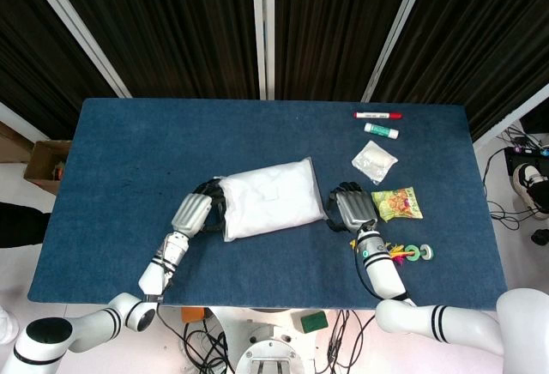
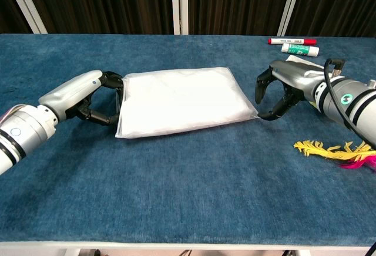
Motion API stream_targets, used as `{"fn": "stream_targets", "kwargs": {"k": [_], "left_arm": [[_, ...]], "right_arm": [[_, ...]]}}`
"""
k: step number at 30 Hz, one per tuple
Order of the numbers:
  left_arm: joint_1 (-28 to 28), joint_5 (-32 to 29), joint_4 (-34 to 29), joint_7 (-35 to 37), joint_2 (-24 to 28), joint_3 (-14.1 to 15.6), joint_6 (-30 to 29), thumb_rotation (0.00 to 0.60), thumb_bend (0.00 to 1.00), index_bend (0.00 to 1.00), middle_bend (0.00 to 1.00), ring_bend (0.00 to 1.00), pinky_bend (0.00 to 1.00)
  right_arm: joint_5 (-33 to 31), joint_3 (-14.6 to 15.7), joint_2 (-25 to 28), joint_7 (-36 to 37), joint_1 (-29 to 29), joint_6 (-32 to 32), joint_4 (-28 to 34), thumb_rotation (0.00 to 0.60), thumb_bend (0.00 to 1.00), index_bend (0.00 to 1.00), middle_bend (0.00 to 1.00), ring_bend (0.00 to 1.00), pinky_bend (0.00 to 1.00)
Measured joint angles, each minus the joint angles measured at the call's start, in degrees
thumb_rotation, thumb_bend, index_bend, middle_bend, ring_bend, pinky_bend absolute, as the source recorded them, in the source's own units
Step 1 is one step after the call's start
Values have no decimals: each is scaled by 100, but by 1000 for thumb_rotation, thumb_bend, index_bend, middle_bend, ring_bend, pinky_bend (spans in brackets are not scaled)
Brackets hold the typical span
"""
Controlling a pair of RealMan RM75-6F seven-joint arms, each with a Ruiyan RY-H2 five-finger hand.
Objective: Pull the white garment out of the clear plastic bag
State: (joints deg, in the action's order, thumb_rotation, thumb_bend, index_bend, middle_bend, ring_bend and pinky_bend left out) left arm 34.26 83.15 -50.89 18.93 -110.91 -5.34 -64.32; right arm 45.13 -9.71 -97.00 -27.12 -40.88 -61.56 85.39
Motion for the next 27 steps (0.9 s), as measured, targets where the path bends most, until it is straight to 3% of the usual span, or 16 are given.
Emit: {"fn": "stream_targets", "kwargs": {"k": [8,16,27], "left_arm": [[6,-1,-19,-36,2,-21,35,600,613,788,300,86,155],[8,16,-23,-11,-2,-17,61,600,613,790,300,86,154],[44,55,-84,-17,-15,-40,47,600,614,793,300,86,154]], "right_arm": [[-146,-71,-245,-3,42,82,-273,600,303,565,398,143,156],[-160,-125,-174,39,113,99,-48,600,298,544,403,143,156],[-310,-143,-343,-531,-13,-61,-74,600,359,527,385,143,158]]}}
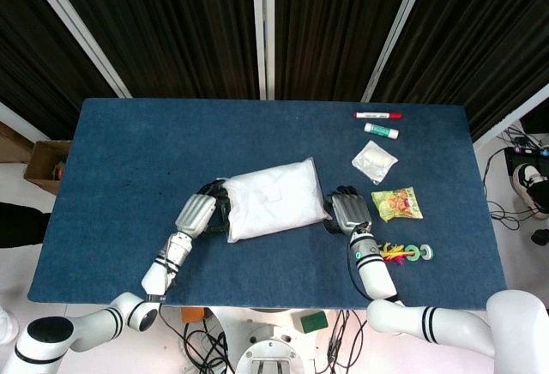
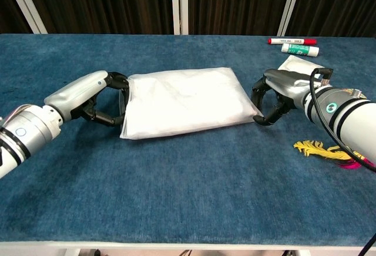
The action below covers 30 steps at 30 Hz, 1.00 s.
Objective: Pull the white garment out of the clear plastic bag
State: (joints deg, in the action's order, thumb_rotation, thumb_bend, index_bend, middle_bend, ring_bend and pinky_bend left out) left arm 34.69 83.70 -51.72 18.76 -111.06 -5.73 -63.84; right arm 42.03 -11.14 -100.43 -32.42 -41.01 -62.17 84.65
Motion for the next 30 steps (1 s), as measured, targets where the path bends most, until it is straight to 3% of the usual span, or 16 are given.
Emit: {"fn": "stream_targets", "kwargs": {"k": [3,11,19,30], "left_arm": [[9,8,-7,-1,-1,0,6,600,614,794,299,86,154],[18,10,-15,-11,0,-1,23,600,614,795,296,86,154],[-26,-27,-4,-18,60,-15,4,600,613,796,295,85,154],[-199,-120,-89,-5,425,-85,-169,600,613,798,295,86,153]], "right_arm": [[25,49,-57,-209,-19,-145,32,600,414,545,382,143,157],[271,150,-333,-504,10,-556,-173,600,536,707,387,144,155],[534,140,-341,-348,163,-656,-250,600,543,765,391,144,154],[1173,289,299,270,663,-885,51,600,536,764,392,144,154]]}}
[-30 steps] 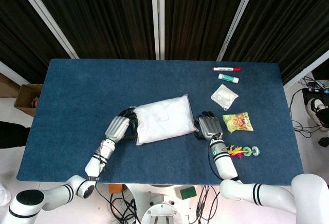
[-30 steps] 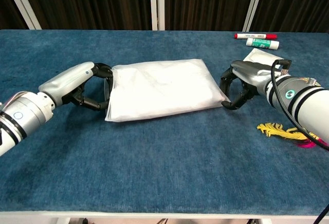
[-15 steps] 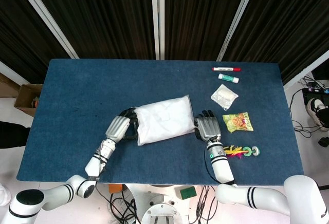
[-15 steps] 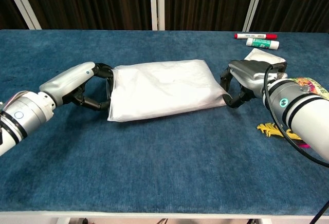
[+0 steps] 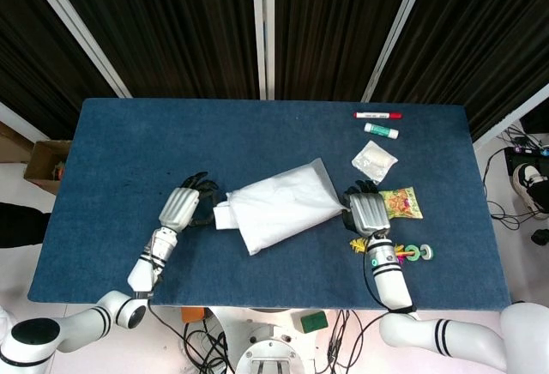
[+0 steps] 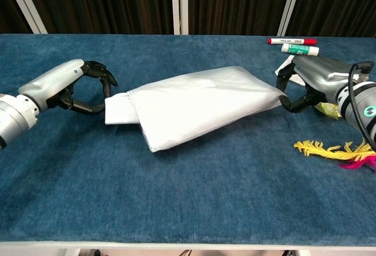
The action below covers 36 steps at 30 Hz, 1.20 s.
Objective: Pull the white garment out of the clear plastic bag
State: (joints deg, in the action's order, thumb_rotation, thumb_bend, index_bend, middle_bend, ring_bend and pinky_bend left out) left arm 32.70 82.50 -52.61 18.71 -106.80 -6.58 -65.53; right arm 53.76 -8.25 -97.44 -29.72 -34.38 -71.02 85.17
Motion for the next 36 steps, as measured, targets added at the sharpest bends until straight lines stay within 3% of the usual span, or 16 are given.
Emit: {"fn": "stream_targets", "kwargs": {"k": [32,35,36], "left_arm": [[-698,-521,-356,-171,1048,-271,-391,600,611,796,295,86,153],[-721,-527,-449,-168,1081,-265,-377,600,592,717,278,85,152],[-725,-525,-483,-172,1091,-258,-366,600,566,648,263,85,152]], "right_arm": [[154,-157,924,901,1056,-132,-630,600,535,757,392,144,153],[162,-130,916,945,1086,-27,-640,600,514,664,370,139,136],[171,-113,917,956,1091,23,-622,600,489,540,336,122,116]]}}
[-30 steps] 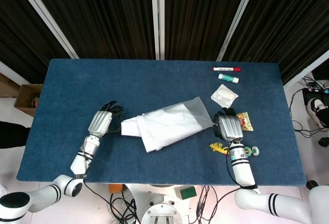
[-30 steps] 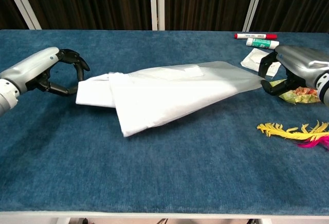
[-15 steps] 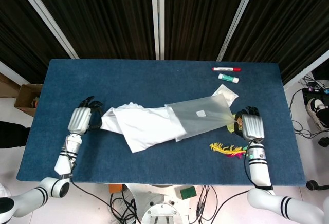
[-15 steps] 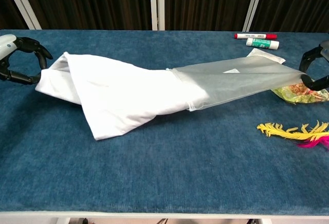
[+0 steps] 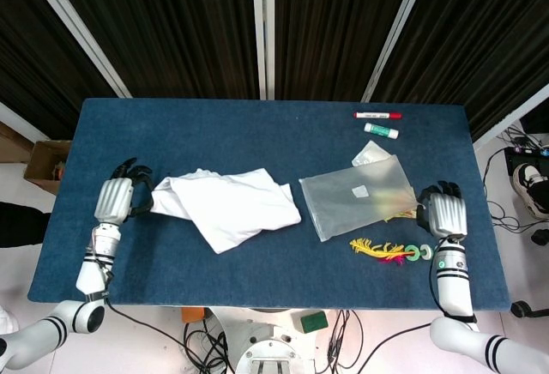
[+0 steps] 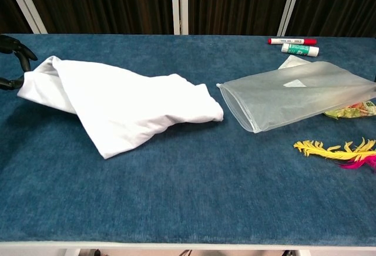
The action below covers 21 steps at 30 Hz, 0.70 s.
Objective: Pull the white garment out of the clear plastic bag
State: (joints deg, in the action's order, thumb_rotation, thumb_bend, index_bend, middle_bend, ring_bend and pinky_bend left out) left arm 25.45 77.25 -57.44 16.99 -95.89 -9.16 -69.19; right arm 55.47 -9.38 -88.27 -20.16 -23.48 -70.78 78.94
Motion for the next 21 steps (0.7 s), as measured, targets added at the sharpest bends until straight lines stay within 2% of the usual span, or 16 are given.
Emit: {"fn": "stream_targets", "kwargs": {"k": [3,4,5,7,9,14,17,21], "left_arm": [[-4,3,-178,-40,65,25,60,600,410,324,191,67,149],[-6,2,-260,-67,104,33,82,600,380,272,176,62,147],[-9,-3,-389,-117,173,43,111,600,332,202,154,56,143],[-22,-19,-618,-225,306,57,148,600,283,134,135,53,138],[-55,-43,-941,-395,515,74,163,600,263,103,128,53,137],[-270,-146,-1858,-1042,1290,126,27,600,263,108,127,54,138],[-484,-233,-2382,-1366,1815,153,-176,600,262,127,129,54,138],[-829,-316,-2925,-1676,2430,194,-581,600,262,150,137,55,138]], "right_arm": [[67,58,49,43,8,145,169,600,342,157,203,35,46],[94,76,90,56,11,184,249,600,275,62,154,11,22],[127,99,169,73,16,238,371,600,239,25,127,2,11],[170,131,341,107,28,322,567,600,180,0,86,0,0],[215,162,628,192,55,421,811,600,175,0,76,0,0],[458,223,1614,752,260,527,1368,600,179,0,110,0,0],[786,251,2170,1274,514,347,1571,600,242,13,161,6,31],[1354,304,2662,1935,908,-223,1678,600,316,77,190,32,74]]}}
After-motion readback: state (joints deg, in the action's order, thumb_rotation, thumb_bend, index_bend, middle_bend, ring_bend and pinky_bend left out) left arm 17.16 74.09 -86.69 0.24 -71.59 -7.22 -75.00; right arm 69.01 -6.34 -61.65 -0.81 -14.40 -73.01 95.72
